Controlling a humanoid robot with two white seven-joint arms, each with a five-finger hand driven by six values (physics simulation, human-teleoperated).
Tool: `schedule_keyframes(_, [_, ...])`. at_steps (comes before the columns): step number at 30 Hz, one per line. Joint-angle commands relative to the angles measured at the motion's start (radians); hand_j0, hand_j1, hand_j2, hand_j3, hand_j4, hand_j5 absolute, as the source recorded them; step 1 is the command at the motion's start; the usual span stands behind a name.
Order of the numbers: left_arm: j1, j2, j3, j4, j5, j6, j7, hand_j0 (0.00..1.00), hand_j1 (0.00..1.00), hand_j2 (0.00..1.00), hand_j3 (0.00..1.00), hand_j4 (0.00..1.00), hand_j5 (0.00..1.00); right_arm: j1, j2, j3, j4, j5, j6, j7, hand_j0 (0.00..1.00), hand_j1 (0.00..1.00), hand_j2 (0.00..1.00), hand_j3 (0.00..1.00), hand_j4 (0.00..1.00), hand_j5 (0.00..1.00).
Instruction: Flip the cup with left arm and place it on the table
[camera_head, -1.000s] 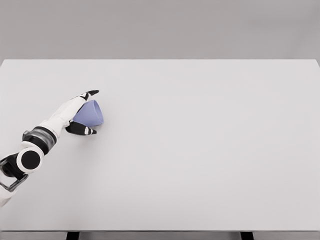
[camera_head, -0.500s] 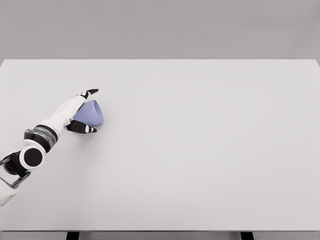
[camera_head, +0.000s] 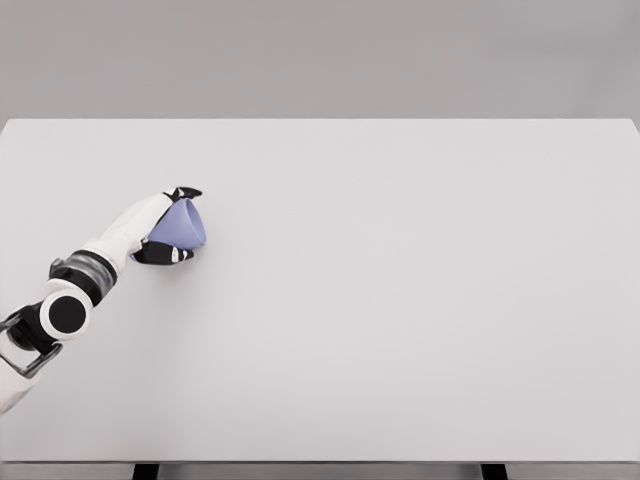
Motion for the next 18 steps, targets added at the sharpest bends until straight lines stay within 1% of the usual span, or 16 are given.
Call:
schedule_keyframes(1, [0.000, 0.001, 0.000, -0.004, -0.002, 0.004, -0.004, 0.79, 0.79, 0.79, 0.79, 0.79, 0.79, 0.000, 0.000, 0.000, 0.000, 0.000, 0.000, 0.000, 1.00, 1.00, 1.00, 1.00, 1.00, 1.00])
schedule_keyframes(14, [-0.003, 0.010, 0.015, -0.007, 0.041, 0.004, -0.003, 0.80, 0.80, 0.80, 0.80, 0.80, 0.80, 0.000, 0.000, 0.000, 0.000, 0.000, 0.000, 0.000, 1.00, 1.00, 1.00, 1.00, 1.00, 1.00])
schedule_keyframes(15, [-0.006, 0.012, 0.017, -0.018, 0.045, 0.004, -0.003, 0.80, 0.80, 0.80, 0.80, 0.80, 0.80, 0.000, 0.000, 0.000, 0.000, 0.000, 0.000, 0.000, 1.00, 1.00, 1.00, 1.00, 1.00, 1.00])
schedule_keyframes(18, [-0.018, 0.015, 0.020, -0.018, 0.047, 0.004, -0.001, 0.80, 0.80, 0.80, 0.80, 0.80, 0.80, 0.000, 0.000, 0.000, 0.000, 0.000, 0.000, 0.000, 1.00, 1.00, 1.00, 1.00, 1.00, 1.00])
